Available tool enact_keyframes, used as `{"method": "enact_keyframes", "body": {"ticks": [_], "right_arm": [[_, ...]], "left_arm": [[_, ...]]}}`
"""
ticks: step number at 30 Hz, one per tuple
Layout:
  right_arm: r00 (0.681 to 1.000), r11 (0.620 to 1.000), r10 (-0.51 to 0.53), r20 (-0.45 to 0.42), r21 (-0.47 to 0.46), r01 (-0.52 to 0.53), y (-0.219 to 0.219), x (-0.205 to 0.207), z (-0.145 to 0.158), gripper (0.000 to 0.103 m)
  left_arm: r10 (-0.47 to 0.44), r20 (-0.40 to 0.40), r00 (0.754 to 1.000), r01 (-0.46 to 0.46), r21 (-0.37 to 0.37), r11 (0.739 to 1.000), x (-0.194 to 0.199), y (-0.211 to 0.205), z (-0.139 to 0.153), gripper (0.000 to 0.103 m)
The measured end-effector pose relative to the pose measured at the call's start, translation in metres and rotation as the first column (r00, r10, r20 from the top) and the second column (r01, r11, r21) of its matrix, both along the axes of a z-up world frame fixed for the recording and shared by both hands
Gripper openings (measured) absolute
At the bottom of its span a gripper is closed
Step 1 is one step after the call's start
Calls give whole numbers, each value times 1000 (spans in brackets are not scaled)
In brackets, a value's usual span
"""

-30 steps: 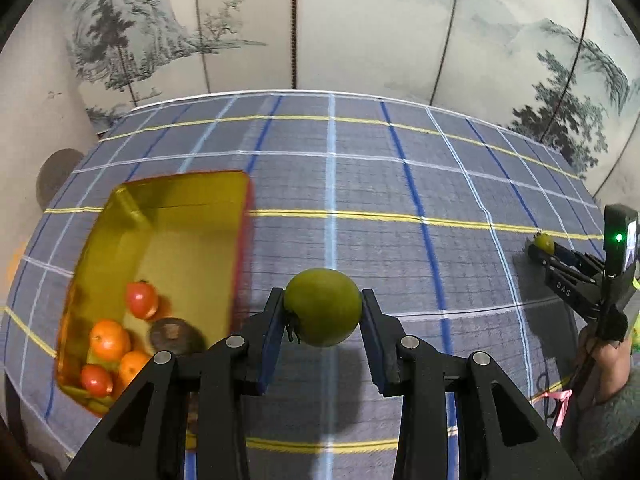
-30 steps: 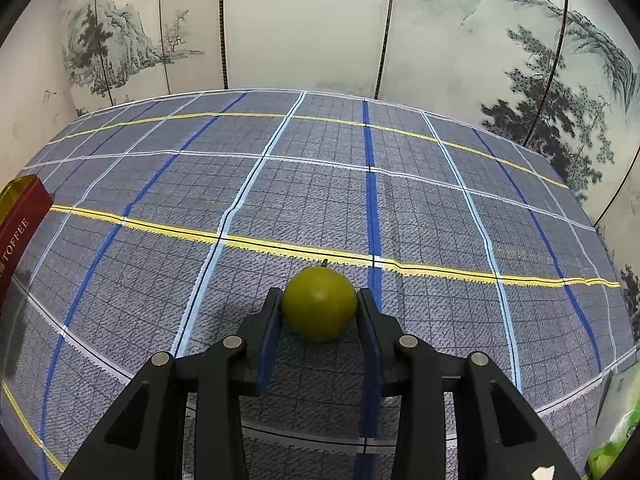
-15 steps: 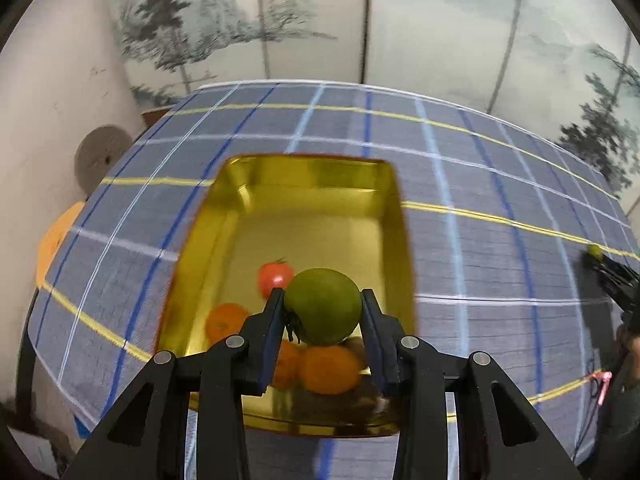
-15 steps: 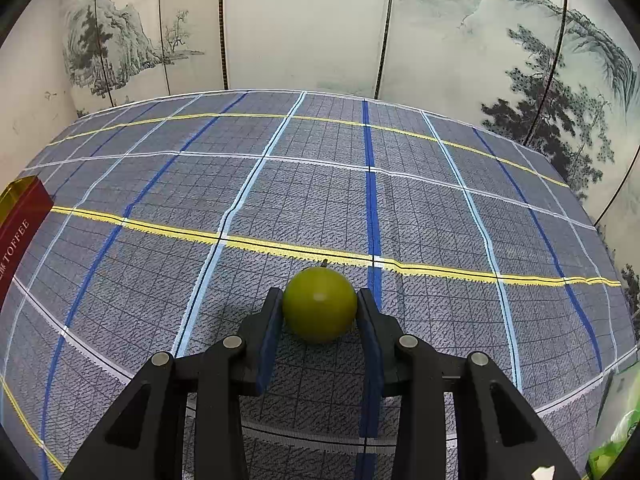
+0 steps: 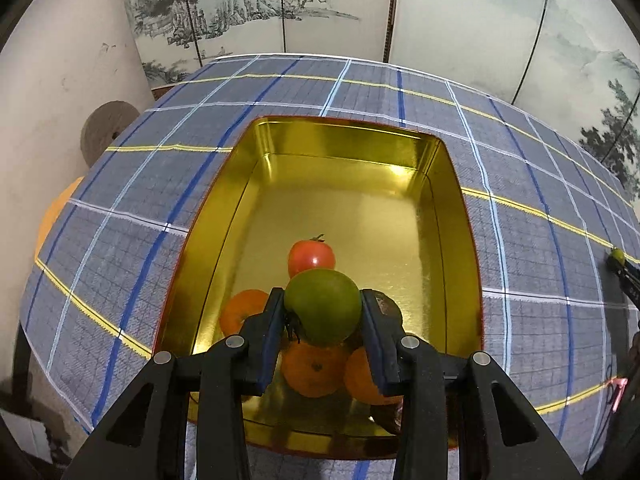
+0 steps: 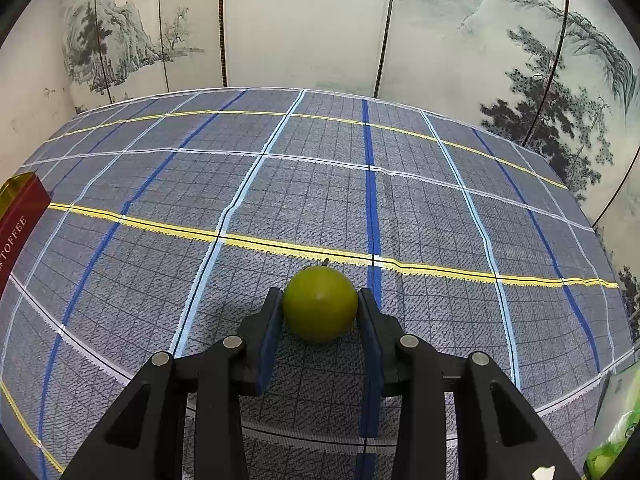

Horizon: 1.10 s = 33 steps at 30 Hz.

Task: Organize fruits
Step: 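Carry the green tomato with the left gripper into the tray and open it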

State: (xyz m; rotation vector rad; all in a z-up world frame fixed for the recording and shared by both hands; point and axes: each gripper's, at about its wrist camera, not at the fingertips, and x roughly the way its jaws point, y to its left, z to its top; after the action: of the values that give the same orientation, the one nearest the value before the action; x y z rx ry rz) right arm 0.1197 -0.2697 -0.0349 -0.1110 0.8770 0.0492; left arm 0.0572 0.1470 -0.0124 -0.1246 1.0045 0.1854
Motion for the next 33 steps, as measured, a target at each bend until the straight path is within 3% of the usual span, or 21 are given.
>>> {"method": "enact_keyframes", "body": {"ticks": [33], "right_arm": [[1000, 1000, 4, 3, -10, -4, 3, -2, 1, 35]], "left_arm": [[-25, 11, 1000, 24, 81, 996, 0, -9, -1, 46]]}}
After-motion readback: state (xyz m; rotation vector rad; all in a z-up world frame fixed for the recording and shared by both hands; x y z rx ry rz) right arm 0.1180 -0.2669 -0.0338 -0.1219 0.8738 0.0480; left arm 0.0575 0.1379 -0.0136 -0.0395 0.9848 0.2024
